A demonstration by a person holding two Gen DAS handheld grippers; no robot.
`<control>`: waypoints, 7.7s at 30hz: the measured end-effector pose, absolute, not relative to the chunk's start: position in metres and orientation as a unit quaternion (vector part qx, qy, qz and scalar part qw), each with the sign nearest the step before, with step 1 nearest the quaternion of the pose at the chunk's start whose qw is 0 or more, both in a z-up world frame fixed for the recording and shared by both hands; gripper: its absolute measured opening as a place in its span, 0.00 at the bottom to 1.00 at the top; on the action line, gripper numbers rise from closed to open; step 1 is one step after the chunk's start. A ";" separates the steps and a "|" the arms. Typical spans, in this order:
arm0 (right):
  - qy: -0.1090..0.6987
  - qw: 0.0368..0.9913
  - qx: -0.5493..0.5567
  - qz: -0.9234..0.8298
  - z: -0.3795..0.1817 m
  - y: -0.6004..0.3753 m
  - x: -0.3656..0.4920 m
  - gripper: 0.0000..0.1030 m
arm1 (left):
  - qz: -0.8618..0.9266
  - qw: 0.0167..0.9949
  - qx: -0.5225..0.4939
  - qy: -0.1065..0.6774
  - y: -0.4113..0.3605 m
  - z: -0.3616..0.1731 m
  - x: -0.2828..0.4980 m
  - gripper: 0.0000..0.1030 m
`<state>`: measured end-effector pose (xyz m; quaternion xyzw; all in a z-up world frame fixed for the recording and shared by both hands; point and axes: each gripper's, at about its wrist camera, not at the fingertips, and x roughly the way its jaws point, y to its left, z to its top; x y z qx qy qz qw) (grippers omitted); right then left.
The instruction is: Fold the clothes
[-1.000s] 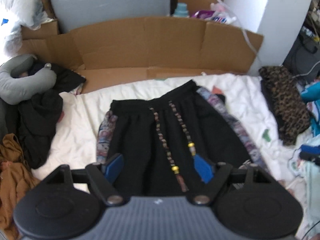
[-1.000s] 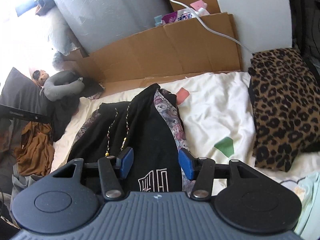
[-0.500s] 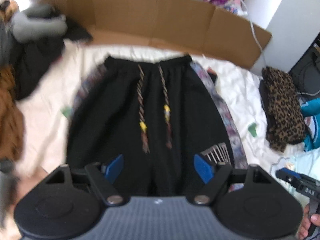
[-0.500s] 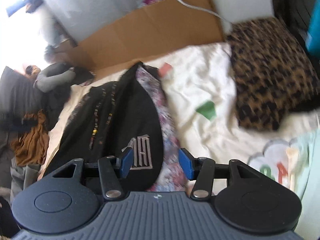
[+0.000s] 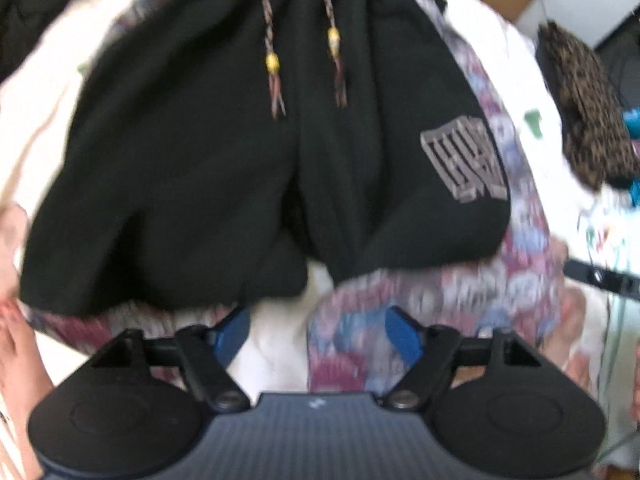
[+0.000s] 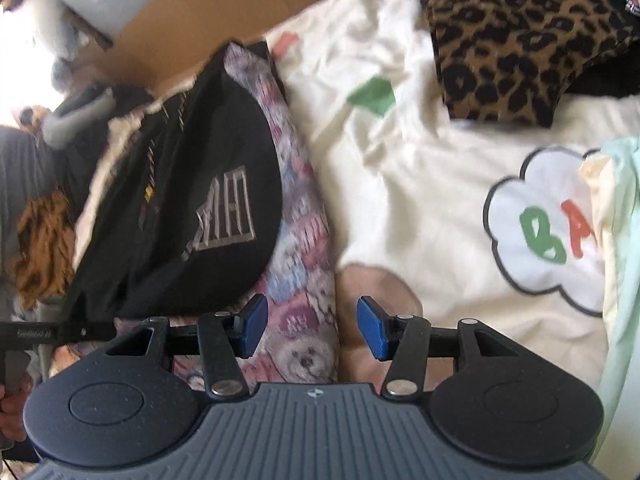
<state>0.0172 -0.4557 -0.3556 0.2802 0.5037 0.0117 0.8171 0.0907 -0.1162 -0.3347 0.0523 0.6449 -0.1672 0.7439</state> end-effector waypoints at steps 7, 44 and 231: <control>0.535 0.790 0.299 0.007 -0.385 -0.447 0.013 0.48 | -0.181 0.716 0.061 0.672 -0.116 -0.354 0.080 0.72; 0.448 0.833 0.295 -0.136 -0.359 -0.532 0.003 0.01 | -0.158 0.712 -0.090 0.678 -0.112 -0.348 0.090 0.53; 0.466 0.849 0.232 -0.084 -0.209 -0.495 0.027 0.42 | -0.140 0.719 -0.074 0.676 -0.113 -0.280 0.072 0.53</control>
